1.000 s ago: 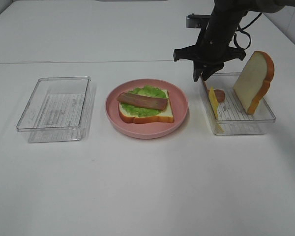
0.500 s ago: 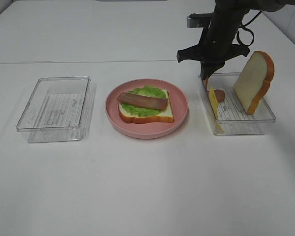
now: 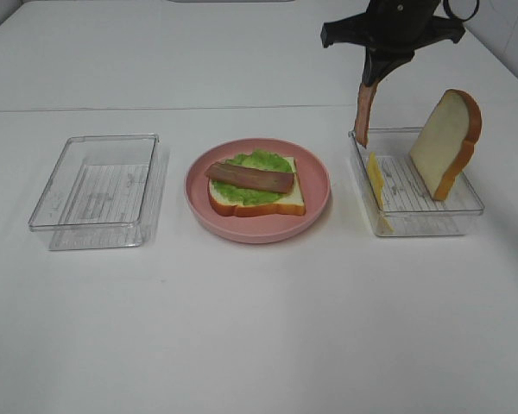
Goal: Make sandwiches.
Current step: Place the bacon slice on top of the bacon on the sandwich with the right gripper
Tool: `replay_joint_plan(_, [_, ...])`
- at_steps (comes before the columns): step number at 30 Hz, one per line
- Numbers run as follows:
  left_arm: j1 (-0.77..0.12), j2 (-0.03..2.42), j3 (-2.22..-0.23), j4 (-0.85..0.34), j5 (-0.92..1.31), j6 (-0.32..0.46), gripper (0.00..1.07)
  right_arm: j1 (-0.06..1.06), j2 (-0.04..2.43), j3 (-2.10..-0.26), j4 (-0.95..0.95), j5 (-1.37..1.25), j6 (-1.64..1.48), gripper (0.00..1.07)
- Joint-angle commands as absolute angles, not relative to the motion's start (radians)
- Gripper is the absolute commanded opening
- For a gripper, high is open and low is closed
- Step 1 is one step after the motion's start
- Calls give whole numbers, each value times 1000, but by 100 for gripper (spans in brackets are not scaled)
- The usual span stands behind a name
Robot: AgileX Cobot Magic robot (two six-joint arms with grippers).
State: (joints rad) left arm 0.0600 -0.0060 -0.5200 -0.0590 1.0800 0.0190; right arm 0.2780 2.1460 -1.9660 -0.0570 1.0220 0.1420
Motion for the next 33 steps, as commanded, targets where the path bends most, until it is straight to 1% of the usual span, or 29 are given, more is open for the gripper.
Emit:
replay_joint_plan(1, [61, -23, -518, -70, 1075, 14, 100, 277, 2077, -1968, 35, 1055, 114, 0])
replay_joint_plan(3, [61, -23, -518, -70, 1075, 14, 100, 277, 2065, -1968, 70, 1058, 94, 0])
replay_joint_plan(4, [61, -23, -518, -70, 1075, 14, 100, 278, 2050, -1968, 150, 1061, 45, 0])
replay_joint_plan(5, [61, -23, -518, -70, 1075, 14, 100, 278, 2050, -1968, 150, 1061, 45, 0])
replay_joint_plan(6, [61, -23, -518, -70, 1075, 14, 100, 278, 2047, -1968, 196, 1063, 16, 0])
replay_joint_plan(7, [61, -23, -518, -70, 1075, 14, 100, 279, 2046, -1968, 284, 1073, -33, 0])
replay_joint_plan(8, [61, -23, -518, -70, 1075, 14, 100, 279, 2046, -1968, 284, 1073, -33, 0])
replay_joint_plan(9, [61, -23, -518, -70, 1075, 14, 100, 279, 2046, -1968, 371, 1086, -73, 0])
replay_joint_plan(10, [61, -23, -518, -70, 1075, 14, 100, 279, 2046, -1968, 371, 1086, -73, 0])
replay_joint_plan(12, [61, -23, -518, -70, 1075, 14, 100, 279, 2049, -1967, 499, 1087, -126, 0])
replay_joint_plan(13, [61, -23, -518, -70, 1075, 14, 100, 279, 2049, -1967, 499, 1087, -126, 0])
replay_joint_plan(14, [61, -23, -518, -70, 1075, 14, 100, 279, 2057, -1967, 562, 1087, -143, 0])
replay_joint_plan(18, [61, -23, -518, -70, 1075, 14, 100, 295, 2074, -1967, 605, 1089, -162, 0])
replay_joint_plan(24, [61, -23, -518, -73, 1075, 14, 100, 359, 2106, -1967, 618, 1084, -181, 0])
replay_joint_plan(25, [61, -23, -518, -73, 1075, 14, 100, 386, 2120, -1967, 620, 1077, -182, 0])
replay_joint_plan(27, [61, -23, -518, -73, 1075, 14, 100, 394, 2126, -1967, 624, 1071, -184, 0])
replay_joint_plan(28, [61, -23, -518, -73, 1075, 14, 100, 419, 2141, -1967, 626, 1057, -185, 0])
replay_joint_plan(33, [61, -23, -518, -73, 1075, 13, 100, 457, 2183, -1967, 628, 1020, -192, 0])
